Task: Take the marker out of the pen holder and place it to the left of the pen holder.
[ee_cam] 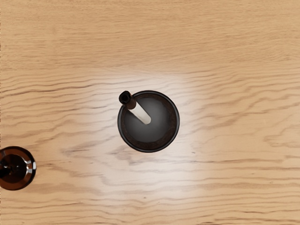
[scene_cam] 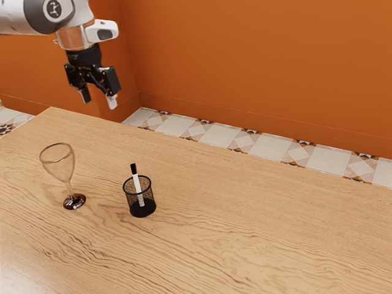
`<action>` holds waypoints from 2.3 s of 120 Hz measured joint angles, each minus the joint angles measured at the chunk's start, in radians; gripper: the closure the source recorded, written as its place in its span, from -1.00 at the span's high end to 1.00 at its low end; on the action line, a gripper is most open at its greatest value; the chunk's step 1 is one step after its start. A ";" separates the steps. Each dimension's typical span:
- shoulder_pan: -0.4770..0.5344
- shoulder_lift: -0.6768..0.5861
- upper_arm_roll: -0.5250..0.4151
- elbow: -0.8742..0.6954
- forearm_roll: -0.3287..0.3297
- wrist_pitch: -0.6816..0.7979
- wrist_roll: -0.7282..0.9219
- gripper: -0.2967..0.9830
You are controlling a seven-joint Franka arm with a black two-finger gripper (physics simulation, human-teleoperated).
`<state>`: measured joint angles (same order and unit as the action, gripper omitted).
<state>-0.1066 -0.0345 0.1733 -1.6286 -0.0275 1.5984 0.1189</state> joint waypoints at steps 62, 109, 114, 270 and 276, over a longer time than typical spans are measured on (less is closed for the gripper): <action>0.021 0.420 0.051 0.013 -0.167 0.219 -0.004 0.51; 0.023 0.471 0.051 -0.039 -0.188 0.282 -0.088 0.51; 0.023 0.472 0.051 -0.043 -0.188 0.286 -0.094 0.51; 0.046 0.244 0.116 -0.250 -0.094 0.231 -0.172 -0.67; 0.046 0.247 0.116 -0.269 -0.085 0.217 -0.168 -0.66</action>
<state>-0.0605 0.2124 0.2896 -1.8972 -0.1130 1.8158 -0.0486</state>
